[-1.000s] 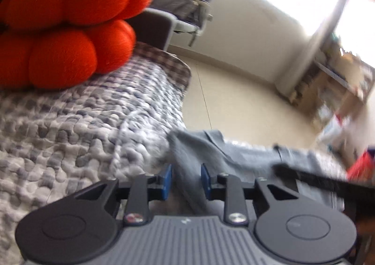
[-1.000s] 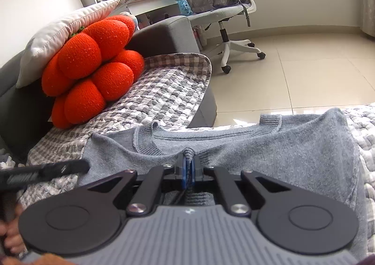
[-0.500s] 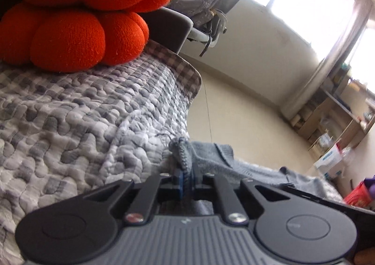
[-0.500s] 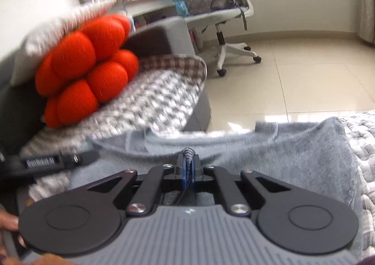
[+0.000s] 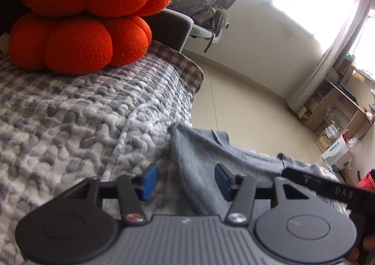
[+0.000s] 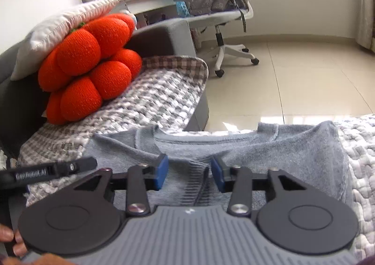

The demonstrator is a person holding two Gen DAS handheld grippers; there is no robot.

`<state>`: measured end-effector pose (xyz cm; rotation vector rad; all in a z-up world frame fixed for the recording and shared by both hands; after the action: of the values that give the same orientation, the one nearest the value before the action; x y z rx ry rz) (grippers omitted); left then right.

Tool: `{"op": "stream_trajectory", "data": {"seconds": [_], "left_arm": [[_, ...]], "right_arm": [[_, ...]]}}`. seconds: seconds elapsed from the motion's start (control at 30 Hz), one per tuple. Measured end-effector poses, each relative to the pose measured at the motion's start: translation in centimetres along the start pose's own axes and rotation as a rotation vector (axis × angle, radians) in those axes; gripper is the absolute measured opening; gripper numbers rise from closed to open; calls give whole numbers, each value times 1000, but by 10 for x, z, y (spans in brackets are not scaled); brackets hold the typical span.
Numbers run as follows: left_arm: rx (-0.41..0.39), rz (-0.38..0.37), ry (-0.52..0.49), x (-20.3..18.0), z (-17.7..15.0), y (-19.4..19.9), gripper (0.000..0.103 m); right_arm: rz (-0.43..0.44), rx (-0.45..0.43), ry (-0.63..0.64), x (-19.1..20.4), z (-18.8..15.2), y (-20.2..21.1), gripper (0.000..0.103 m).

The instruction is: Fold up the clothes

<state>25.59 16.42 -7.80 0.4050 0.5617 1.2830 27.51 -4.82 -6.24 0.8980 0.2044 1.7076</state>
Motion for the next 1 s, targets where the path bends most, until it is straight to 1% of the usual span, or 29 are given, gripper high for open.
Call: {"op": "stream_trajectory", "data": {"seconds": [0.13, 0.23, 0.43, 0.6, 0.87, 1.0], "left_arm": [[23, -7, -4, -5, -9, 16, 57], [37, -16, -7, -10, -14, 28, 57], [68, -41, -44, -29, -21, 57, 57], [101, -61, -76, -48, -28, 83, 57], [115, -76, -110, -73, -42, 123, 58], [122, -94, -103, -83, -50, 138, 58]], "right_arm": [[-29, -12, -29, 3, 4, 12, 45], [-26, 0, -50, 6, 4, 24, 45], [-44, 16, -27, 16, -5, 50, 46], [-44, 40, -47, 24, -12, 72, 46], [-31, 42, -57, 34, -26, 114, 48], [-32, 42, -60, 36, -32, 132, 48]]}}
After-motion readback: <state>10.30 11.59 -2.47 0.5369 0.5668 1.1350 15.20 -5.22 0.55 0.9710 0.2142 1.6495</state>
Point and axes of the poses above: each gripper's, at about its wrist camera, not at the fingertips, and y roughly against the way its jaws point, x to its left, z to its top, the point moved 5 cm from there along -y, roughly the way its jaws point, and after that the axes turned 14 degrees about -y, right-handed, at the moved point
